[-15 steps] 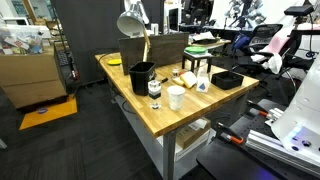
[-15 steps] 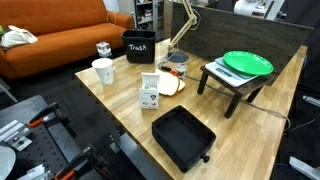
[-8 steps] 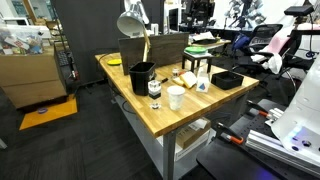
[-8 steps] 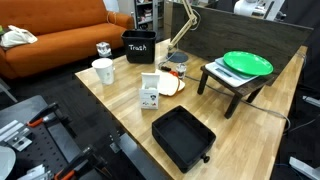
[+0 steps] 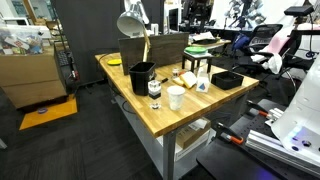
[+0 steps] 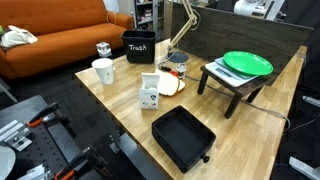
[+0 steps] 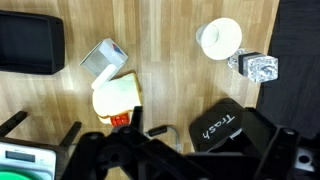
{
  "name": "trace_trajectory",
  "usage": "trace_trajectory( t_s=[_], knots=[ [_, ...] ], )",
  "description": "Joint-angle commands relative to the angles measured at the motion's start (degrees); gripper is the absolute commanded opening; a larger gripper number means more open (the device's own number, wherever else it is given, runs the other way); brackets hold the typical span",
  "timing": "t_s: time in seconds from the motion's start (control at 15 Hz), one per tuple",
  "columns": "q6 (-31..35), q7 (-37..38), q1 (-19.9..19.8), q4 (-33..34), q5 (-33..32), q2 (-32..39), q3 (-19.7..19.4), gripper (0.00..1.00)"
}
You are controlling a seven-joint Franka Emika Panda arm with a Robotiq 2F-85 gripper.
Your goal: Move the black bin to the right
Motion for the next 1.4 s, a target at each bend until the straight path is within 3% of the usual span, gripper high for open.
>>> trace_trajectory(
  t_s=[0.0, 0.47, 0.53, 1.13, 1.33],
  knots=[
    [-1.14, 1.01, -0.23, 7.01, -0.86, 8.12, 1.66, 1.0],
    [-1.56, 4.98, 1.47, 20.7, 0.04, 22.37, 3.73, 1.0],
    [-0.01, 4.23, 1.45, 17.58, 0.01, 20.26, 3.56, 1.0],
    [-0.34, 4.42, 1.63, 19.97, 0.01, 22.29, 3.61, 1.0],
    [-0.88, 9.28, 1.62, 23.59, 0.12, 26.23, 3.19, 1.0]
  ],
)
